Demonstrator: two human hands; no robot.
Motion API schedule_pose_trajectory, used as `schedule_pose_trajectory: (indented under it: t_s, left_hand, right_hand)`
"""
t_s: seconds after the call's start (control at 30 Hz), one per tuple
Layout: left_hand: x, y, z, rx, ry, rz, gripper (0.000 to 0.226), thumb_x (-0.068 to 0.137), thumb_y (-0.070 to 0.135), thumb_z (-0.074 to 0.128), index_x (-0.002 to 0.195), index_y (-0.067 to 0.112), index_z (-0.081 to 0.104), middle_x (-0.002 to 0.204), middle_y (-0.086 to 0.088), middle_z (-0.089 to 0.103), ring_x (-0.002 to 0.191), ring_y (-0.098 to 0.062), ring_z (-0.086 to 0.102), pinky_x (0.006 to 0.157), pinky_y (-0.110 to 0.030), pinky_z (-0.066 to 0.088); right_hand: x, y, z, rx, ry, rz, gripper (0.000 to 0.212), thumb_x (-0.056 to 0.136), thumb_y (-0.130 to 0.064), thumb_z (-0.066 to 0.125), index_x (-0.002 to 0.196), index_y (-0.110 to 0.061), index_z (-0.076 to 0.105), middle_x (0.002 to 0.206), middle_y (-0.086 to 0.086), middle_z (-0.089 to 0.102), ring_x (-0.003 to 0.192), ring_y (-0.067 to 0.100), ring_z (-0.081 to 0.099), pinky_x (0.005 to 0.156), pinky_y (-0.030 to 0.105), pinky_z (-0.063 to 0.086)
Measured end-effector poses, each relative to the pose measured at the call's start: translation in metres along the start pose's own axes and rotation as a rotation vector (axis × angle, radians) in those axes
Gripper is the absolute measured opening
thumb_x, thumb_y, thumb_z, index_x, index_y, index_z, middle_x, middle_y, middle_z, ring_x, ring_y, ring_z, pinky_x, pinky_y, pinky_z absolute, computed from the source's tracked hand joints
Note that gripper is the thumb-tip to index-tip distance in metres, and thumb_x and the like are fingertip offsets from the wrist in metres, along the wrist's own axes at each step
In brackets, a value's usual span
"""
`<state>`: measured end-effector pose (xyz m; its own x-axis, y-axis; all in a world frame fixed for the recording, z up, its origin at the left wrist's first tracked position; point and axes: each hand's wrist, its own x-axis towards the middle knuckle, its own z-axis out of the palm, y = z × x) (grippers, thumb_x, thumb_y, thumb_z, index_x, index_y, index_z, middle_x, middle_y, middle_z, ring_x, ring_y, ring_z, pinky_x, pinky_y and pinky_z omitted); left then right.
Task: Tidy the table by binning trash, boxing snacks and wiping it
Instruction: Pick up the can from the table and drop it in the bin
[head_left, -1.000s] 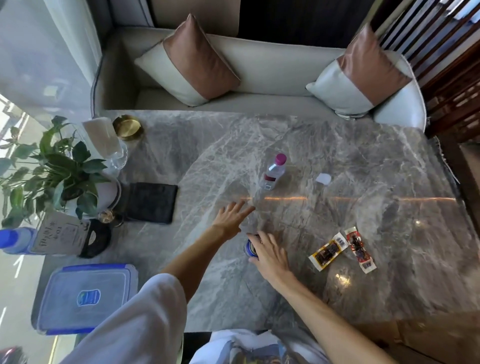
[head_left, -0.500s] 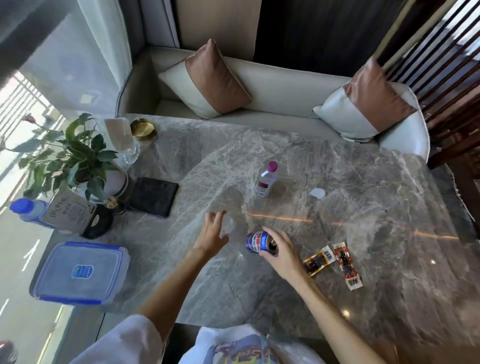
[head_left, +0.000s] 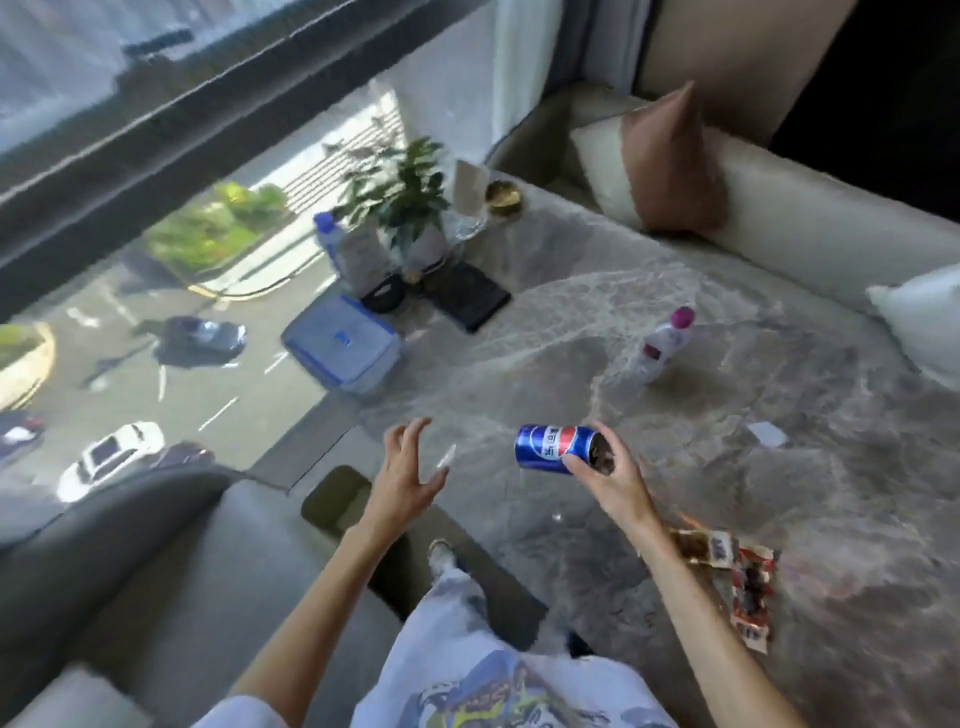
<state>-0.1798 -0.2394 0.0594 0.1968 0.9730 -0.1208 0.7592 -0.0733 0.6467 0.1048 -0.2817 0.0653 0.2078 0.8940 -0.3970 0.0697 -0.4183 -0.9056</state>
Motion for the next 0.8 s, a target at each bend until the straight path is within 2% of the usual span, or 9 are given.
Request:
schedule_pose_trajectory:
  t_s: [0.07, 0.13, 0.23, 0.37, 0.47, 0.53, 0.57, 0.63, 0.8]
  left_hand:
    - [-0.031, -0.023, -0.016, -0.029, 0.083, -0.105, 0.072, 0.086, 0.029, 0.068, 0.145, 0.02, 0.029, 0.14, -0.01, 0.036, 0.125, -0.025, 0.048, 0.105, -0.037, 0.044]
    - [-0.055, -0.047, -0.032, -0.076, 0.159, -0.194, 0.075, 0.085, 0.028, 0.069, 0.147, 0.015, 0.027, 0.142, -0.012, 0.041, 0.127, -0.025, 0.048, 0.109, -0.038, 0.041]
    - [-0.083, -0.082, -0.059, -0.15, 0.249, -0.325, 0.078, 0.082, 0.015, 0.072, 0.146, 0.007, 0.028, 0.138, -0.015, 0.046, 0.126, -0.027, 0.049, 0.106, -0.03, 0.037]
    - [-0.111, -0.131, -0.097, -0.249, 0.427, -0.509, 0.073, 0.079, 0.01, 0.075, 0.139, 0.002, 0.035, 0.135, -0.017, 0.045, 0.125, -0.029, 0.049, 0.104, -0.03, 0.038]
    - [-0.124, -0.162, -0.122, -0.411, 0.538, -0.603, 0.069, 0.08, 0.004, 0.073, 0.136, 0.003, 0.032, 0.135, -0.013, 0.042, 0.13, -0.028, 0.045, 0.099, -0.018, 0.037]
    - [-0.126, -0.182, -0.135, -0.514, 0.6, -0.671, 0.071, 0.08, 0.0, 0.072, 0.136, 0.003, 0.03, 0.136, -0.016, 0.041, 0.131, -0.029, 0.044, 0.104, -0.028, 0.041]
    - [-0.127, -0.194, -0.139, -0.542, 0.616, -0.706, 0.071, 0.079, 0.0, 0.073, 0.136, 0.002, 0.029, 0.138, -0.017, 0.041, 0.131, -0.029, 0.044, 0.108, -0.037, 0.041]
    - [-0.125, -0.218, -0.138, -0.561, 0.602, -0.765, 0.071, 0.079, 0.005, 0.073, 0.135, 0.007, 0.029, 0.14, -0.013, 0.042, 0.134, -0.024, 0.043, 0.11, -0.043, 0.04]
    - [-0.104, -0.295, -0.097, -0.674, 0.529, -0.92, 0.069, 0.08, 0.013, 0.073, 0.131, 0.018, 0.027, 0.14, -0.004, 0.041, 0.132, -0.016, 0.042, 0.104, -0.033, 0.039]
  right_hand:
    - [0.001, -0.009, 0.033, 0.003, -0.08, -0.017, 0.061, 0.082, -0.009, 0.074, 0.137, -0.011, 0.047, 0.128, 0.012, 0.059, 0.107, 0.02, 0.062, 0.086, 0.017, 0.05]
    - [0.001, -0.018, 0.065, 0.007, -0.165, -0.035, 0.055, 0.081, -0.007, 0.075, 0.131, -0.01, 0.051, 0.121, 0.011, 0.062, 0.093, 0.008, 0.064, 0.075, 0.008, 0.05]
    - [0.005, -0.03, 0.117, -0.042, -0.303, -0.037, 0.05, 0.079, -0.011, 0.077, 0.124, -0.017, 0.054, 0.112, 0.004, 0.065, 0.083, -0.005, 0.066, 0.07, 0.007, 0.051]
    - [0.012, -0.048, 0.199, -0.121, -0.46, -0.048, 0.048, 0.078, -0.013, 0.079, 0.117, -0.026, 0.055, 0.111, 0.003, 0.065, 0.09, 0.007, 0.066, 0.072, 0.016, 0.055]
    - [0.016, -0.055, 0.26, -0.149, -0.52, -0.029, 0.046, 0.076, -0.012, 0.079, 0.111, -0.031, 0.057, 0.106, 0.001, 0.066, 0.082, 0.001, 0.069, 0.068, 0.017, 0.055]
    - [0.017, -0.055, 0.3, -0.187, -0.558, -0.006, 0.048, 0.077, -0.013, 0.079, 0.116, -0.028, 0.054, 0.106, 0.002, 0.066, 0.081, -0.003, 0.069, 0.066, 0.015, 0.055]
    - [0.018, -0.053, 0.319, -0.203, -0.569, 0.012, 0.049, 0.078, -0.013, 0.078, 0.119, -0.026, 0.053, 0.107, 0.003, 0.066, 0.082, -0.003, 0.069, 0.066, 0.015, 0.055]
    - [0.02, -0.048, 0.354, -0.199, -0.578, 0.089, 0.05, 0.081, -0.014, 0.076, 0.124, -0.021, 0.051, 0.113, 0.007, 0.065, 0.09, 0.004, 0.069, 0.068, 0.018, 0.057]
    - [0.044, 0.004, 0.435, -0.119, -0.514, 0.391, 0.051, 0.086, -0.02, 0.07, 0.13, -0.013, 0.045, 0.13, 0.013, 0.058, 0.109, 0.024, 0.065, 0.082, 0.033, 0.057]
